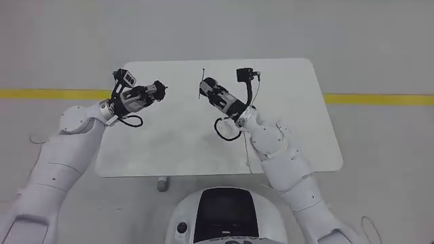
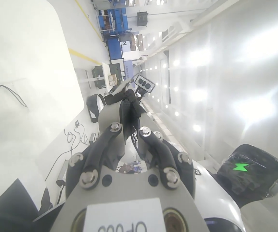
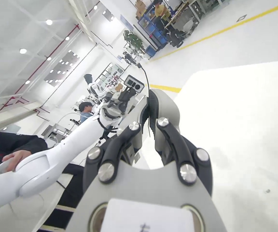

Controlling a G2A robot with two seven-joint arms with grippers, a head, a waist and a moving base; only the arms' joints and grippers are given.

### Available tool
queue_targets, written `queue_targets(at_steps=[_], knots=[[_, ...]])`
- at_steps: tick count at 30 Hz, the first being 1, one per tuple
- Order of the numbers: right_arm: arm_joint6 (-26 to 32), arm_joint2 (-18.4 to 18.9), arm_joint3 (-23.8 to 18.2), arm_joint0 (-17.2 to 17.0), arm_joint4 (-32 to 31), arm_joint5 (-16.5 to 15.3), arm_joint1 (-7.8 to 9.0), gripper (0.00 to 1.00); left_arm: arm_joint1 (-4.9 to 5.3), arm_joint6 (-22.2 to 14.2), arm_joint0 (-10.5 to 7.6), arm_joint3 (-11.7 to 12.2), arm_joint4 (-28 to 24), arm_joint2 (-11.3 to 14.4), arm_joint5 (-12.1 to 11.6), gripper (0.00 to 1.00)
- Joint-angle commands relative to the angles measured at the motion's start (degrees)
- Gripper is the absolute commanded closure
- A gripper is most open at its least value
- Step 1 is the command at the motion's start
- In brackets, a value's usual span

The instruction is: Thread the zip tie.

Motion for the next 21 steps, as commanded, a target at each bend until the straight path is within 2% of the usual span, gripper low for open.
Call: queue_targets(at_steps=[1, 8, 9, 17, 18, 21], knots=[[-3.56, -2.50, 0.32, 0.31, -0.47, 0.01, 0.10, 1.00, -0.21, 0.92, 0.27, -0.72, 0.20, 0.39, 0.13, 1.00], [-15.69, -9.55, 2.80, 3.08, -5.41, 0.01, 1.00, 1.00, -0.84, 3.46, 0.54, -1.19, 1.12, 1.19, 0.30, 1.00], [-16.19, -9.77, 2.81, 3.30, -5.82, 0.01, 1.07, 1.00, -0.88, 3.88, 0.16, -1.27, 2.25, 1.04, -0.71, 1.00], [-16.23, -10.04, 2.32, 3.07, -5.85, 0.01, 1.07, 1.00, -0.88, 3.88, 0.16, -1.27, 2.25, 1.04, -0.71, 1.00], [-17.34, -10.62, 1.10, 2.94, -5.76, 0.01, 1.00, 1.00, -0.90, 4.55, 0.31, -1.46, 2.57, 1.12, -0.57, 1.00], [-20.05, -12.26, 0.96, 3.45, -9.06, 0.01, 1.05, 1.00, -0.97, 5.43, 1.34, -2.80, 3.24, 1.30, 0.25, 1.00]])
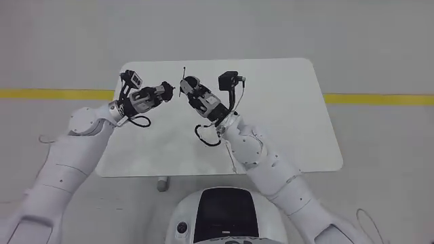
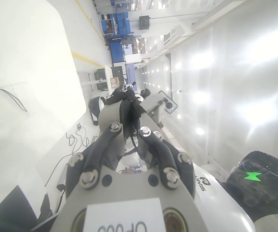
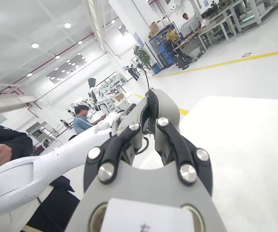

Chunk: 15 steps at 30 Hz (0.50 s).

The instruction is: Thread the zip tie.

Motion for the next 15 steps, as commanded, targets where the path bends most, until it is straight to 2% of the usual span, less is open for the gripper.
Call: queue_targets(at_steps=[1, 9, 15], knots=[[-2.19, -0.98, 0.57, 0.48, -2.17, 0.00, 0.01, 1.00, -0.01, 0.03, 0.67, -0.70, 0.16, -0.02, 0.45, 1.00], [-9.35, -4.54, 5.81, 3.70, -6.77, 0.00, -0.27, 1.00, -0.05, 0.23, 1.98, -2.00, 0.59, -0.73, 1.60, 1.00], [-9.53, -4.64, 6.03, 3.85, -7.10, 0.00, -0.26, 1.00, -0.08, 0.05, 2.04, -2.43, 0.94, -0.85, 1.47, 1.00]])
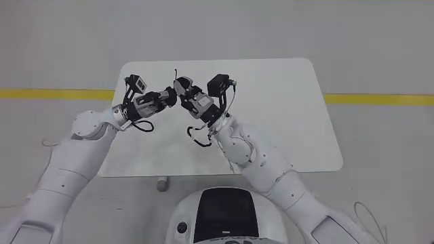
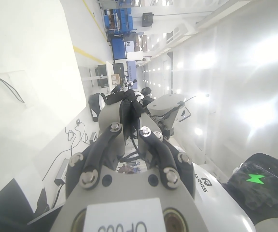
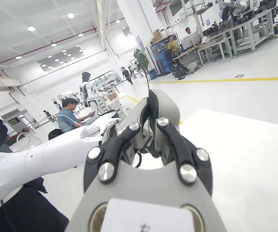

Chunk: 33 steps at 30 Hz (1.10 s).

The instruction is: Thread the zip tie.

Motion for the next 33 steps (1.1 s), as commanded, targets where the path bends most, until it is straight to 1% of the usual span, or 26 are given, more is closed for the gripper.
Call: queue_targets(at_steps=[1, 2, 4, 5, 12, 21, 33], knots=[[0.01, 0.01, -0.01, -0.01, 0.01, 0.00, 0.00, 1.00, 0.00, 0.01, -0.01, 0.02, -0.01, 0.01, 0.01, 1.00], [0.34, -0.01, -0.05, -0.18, -0.21, 0.30, 0.02, 1.00, 0.00, 0.01, -0.01, 0.02, -0.01, 0.01, 0.01, 1.00], [0.10, 0.08, -0.32, -0.32, -2.56, 1.46, 0.10, 1.00, -0.10, 1.69, 0.53, -0.80, 0.32, 0.12, 0.49, 1.00], [-0.16, 0.05, -0.21, -0.31, -3.43, 1.82, 0.10, 1.00, -0.11, 1.89, 0.71, -1.02, 0.44, 0.04, 0.58, 1.00], [-3.42, -0.27, 1.34, 0.38, -6.56, 3.52, -0.34, 1.00, -0.05, 2.04, 1.71, -1.75, 0.82, -0.99, 1.30, 1.00], [-4.54, -0.26, 3.86, 1.17, -7.11, 3.76, -0.87, 1.00, -0.24, 1.87, 2.11, -1.74, 0.84, -1.63, 2.01, 1.00], [-4.57, 0.26, 4.97, 1.20, -7.76, 3.36, -1.20, 1.00, -0.45, 1.70, 2.15, -1.55, 0.57, -1.81, 2.50, 1.00]])
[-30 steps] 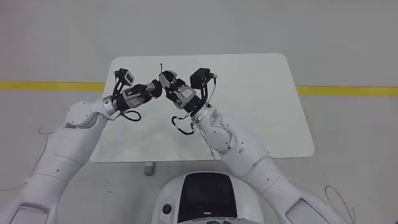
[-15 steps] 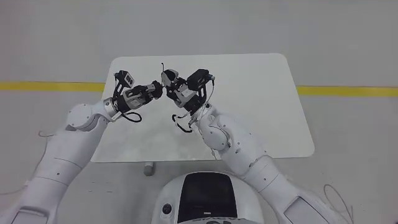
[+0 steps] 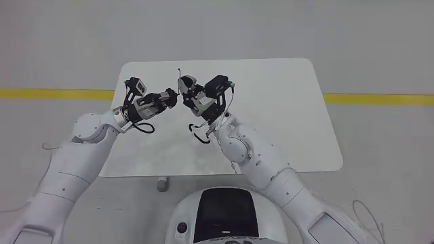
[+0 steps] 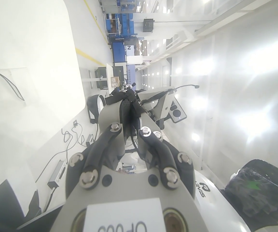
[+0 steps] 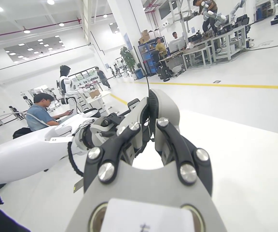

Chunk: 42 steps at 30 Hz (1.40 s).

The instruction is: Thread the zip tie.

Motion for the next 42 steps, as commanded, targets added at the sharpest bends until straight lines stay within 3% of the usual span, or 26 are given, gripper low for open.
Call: queue_targets(at_steps=[1, 42], knots=[[0.06, 0.12, 0.13, -0.04, -0.10, -0.11, -0.04, 1.00, 0.00, 0.01, 0.00, 0.00, 0.01, 0.00, -0.01, 1.00], [0.34, 1.07, 1.20, -0.32, -1.31, -0.93, -1.02, 1.00, 0.00, 0.01, 0.00, 0.00, 0.01, 0.00, -0.01, 1.00]])
